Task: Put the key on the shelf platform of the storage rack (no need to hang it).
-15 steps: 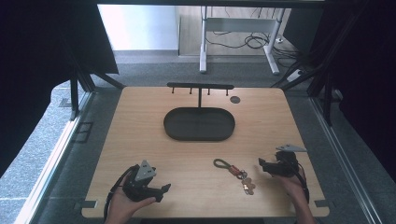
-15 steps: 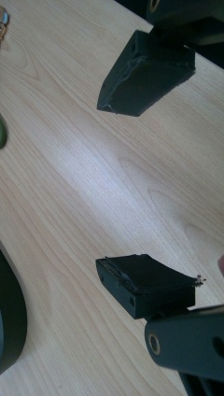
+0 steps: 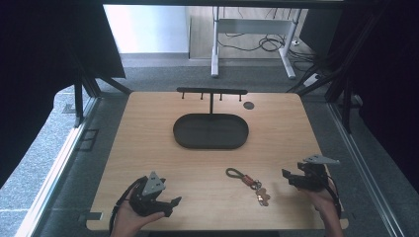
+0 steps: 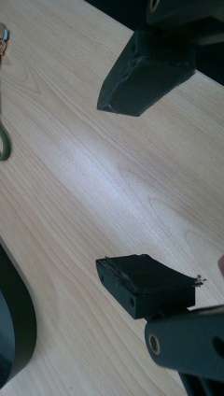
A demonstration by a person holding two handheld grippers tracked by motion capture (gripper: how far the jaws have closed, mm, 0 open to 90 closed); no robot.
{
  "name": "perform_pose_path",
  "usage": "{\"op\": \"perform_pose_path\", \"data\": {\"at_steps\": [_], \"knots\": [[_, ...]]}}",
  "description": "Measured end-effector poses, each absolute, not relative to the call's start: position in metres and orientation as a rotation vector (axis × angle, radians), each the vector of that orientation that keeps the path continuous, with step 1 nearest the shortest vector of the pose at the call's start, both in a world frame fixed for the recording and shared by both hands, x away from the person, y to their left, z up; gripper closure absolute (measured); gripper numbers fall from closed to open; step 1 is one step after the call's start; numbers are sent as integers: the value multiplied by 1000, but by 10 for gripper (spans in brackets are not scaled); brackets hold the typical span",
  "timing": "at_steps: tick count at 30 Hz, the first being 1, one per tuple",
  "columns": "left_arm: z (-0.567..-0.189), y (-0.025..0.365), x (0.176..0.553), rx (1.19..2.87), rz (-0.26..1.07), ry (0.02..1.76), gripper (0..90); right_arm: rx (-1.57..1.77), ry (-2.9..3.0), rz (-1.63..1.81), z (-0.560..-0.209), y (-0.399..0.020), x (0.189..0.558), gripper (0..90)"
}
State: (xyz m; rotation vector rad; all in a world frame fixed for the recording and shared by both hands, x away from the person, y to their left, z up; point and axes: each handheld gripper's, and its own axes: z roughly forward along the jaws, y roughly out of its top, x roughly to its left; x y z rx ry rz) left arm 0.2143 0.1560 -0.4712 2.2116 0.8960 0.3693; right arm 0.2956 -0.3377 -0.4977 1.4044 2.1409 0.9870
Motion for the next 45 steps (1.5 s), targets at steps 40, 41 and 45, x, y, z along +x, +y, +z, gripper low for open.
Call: {"op": "perform_pose_path", "data": {"at_steps": [40, 41, 45], "knots": [[-473, 160, 220, 2205, 352, 909, 213, 1145, 2408, 928, -445, -284, 289, 382], [-473, 160, 220, 2205, 352, 907, 213, 1137, 2420, 918, -443, -282, 290, 386], [-472, 159, 220, 2207, 353, 904, 213, 1112, 2459, 887, -439, -274, 293, 398]]}}
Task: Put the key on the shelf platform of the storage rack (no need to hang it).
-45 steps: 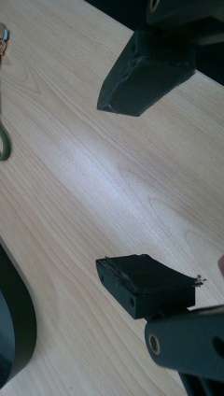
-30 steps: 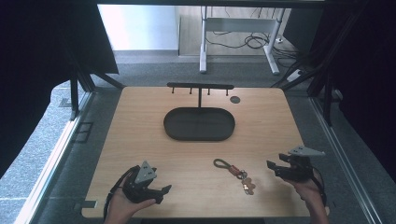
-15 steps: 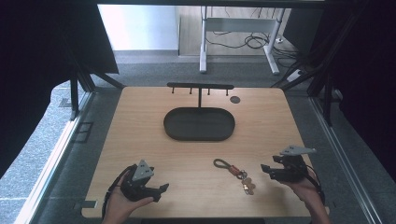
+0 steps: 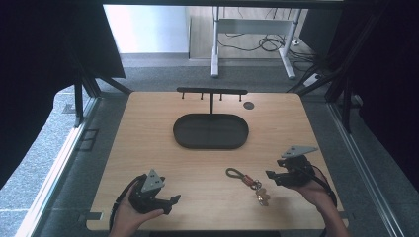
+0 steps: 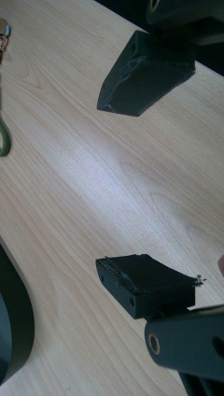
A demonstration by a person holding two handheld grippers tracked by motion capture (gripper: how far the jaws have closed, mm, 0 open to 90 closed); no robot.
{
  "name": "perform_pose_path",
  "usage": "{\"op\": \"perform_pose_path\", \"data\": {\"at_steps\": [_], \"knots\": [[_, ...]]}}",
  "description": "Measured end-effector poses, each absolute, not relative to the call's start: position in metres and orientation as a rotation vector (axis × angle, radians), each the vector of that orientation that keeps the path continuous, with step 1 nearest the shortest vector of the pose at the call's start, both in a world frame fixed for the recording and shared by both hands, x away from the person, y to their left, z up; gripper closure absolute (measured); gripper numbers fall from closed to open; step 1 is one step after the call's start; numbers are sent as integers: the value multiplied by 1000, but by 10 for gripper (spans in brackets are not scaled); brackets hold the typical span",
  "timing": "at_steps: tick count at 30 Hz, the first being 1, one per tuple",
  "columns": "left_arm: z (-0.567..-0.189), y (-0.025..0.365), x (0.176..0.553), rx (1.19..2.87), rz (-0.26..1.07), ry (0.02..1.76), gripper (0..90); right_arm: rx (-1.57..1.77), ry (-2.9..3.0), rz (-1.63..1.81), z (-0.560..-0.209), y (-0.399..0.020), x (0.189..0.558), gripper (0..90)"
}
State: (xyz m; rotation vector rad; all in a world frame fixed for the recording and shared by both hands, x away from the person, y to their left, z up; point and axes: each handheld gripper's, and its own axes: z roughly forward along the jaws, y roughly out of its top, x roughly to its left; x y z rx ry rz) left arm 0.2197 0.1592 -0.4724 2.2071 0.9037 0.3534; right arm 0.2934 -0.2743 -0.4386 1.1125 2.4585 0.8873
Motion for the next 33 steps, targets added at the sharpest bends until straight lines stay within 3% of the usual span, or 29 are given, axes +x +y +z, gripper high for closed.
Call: {"op": "perform_pose_path", "data": {"at_steps": [33], "knots": [[-473, 155, 219, 2220, 347, 888, 213, 955, 2694, 760, -446, -220, 306, 458]]}}
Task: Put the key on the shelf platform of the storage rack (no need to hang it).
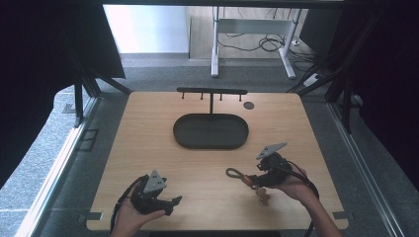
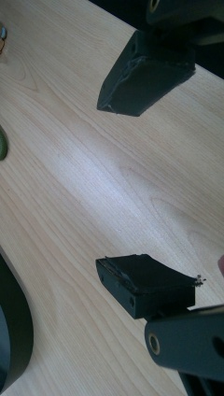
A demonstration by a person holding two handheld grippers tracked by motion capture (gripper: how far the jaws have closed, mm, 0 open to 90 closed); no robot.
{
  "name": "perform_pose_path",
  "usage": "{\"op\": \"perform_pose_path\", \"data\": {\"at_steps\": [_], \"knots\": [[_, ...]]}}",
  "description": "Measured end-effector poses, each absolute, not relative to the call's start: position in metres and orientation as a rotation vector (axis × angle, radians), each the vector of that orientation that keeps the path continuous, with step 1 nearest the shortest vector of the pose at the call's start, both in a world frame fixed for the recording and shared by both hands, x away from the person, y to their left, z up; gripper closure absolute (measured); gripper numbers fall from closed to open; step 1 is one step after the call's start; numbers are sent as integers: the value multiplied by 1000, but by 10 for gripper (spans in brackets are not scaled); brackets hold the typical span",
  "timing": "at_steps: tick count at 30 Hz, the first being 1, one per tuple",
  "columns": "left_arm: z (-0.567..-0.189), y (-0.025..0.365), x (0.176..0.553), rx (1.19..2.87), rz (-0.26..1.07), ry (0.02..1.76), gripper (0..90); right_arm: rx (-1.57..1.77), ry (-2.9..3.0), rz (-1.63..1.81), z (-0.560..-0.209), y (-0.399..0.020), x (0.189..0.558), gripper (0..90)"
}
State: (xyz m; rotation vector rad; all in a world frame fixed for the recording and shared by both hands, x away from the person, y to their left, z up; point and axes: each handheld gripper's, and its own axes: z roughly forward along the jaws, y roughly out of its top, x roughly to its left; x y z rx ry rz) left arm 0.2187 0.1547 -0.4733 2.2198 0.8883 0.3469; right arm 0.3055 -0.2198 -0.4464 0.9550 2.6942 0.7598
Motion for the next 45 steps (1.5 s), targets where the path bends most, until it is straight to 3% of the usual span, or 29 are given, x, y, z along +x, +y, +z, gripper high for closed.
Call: {"op": "perform_pose_path", "data": {"at_steps": [20, 45], "knots": [[-471, 158, 219, 2211, 351, 883, 213, 952, 2790, 634, -473, -194, 314, 496], [-473, 156, 219, 2219, 343, 876, 213, 1009, 2814, 529, -499, -195, 327, 543]]}}
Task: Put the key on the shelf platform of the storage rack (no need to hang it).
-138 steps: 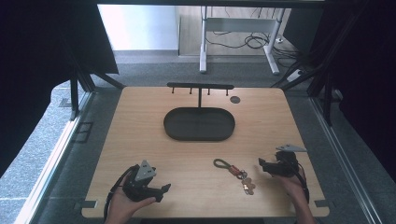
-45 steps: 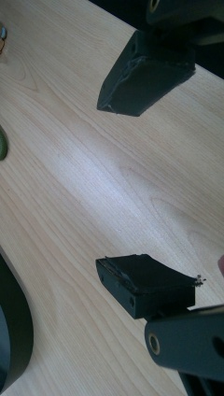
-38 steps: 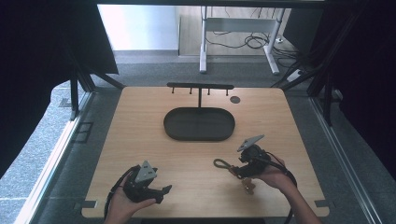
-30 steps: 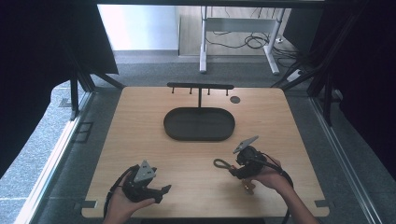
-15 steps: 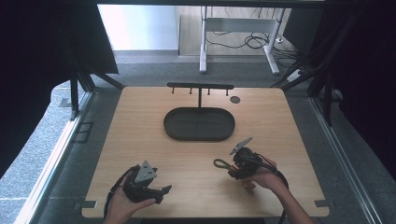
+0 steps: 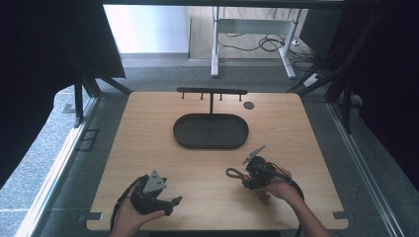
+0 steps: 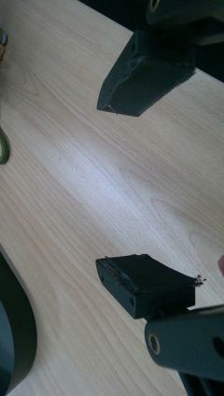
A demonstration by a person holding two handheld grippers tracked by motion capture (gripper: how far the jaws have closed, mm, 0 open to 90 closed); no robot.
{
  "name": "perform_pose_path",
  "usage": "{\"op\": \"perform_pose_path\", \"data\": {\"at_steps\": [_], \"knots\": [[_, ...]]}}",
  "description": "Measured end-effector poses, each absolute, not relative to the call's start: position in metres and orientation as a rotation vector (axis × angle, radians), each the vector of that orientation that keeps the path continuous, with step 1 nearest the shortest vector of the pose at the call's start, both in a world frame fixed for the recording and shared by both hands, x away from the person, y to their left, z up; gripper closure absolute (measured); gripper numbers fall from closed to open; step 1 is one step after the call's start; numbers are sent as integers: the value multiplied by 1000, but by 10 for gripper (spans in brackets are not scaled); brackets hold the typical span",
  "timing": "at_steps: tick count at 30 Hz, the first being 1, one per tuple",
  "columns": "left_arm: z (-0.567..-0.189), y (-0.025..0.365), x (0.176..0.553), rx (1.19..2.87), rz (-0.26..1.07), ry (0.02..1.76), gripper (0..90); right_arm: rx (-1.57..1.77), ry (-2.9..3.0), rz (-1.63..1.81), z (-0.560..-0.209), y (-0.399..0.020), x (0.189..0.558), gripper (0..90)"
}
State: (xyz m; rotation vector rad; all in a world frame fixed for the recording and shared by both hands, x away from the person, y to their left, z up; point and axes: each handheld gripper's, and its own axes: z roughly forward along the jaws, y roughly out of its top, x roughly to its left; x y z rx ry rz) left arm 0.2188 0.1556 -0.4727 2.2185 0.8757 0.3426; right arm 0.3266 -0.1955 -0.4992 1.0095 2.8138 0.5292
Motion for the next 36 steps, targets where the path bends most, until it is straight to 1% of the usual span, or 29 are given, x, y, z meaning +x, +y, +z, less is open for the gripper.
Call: {"op": "perform_pose_path", "data": {"at_steps": [9, 19, 36], "knots": [[-473, 155, 219, 2220, 342, 874, 213, 1026, 2813, 518, -502, -197, 329, 579], [-473, 154, 219, 2221, 341, 873, 213, 1023, 2818, 509, -504, -198, 329, 645], [-474, 154, 219, 2224, 339, 871, 213, 1004, 2806, 500, -501, -198, 328, 665]]}}
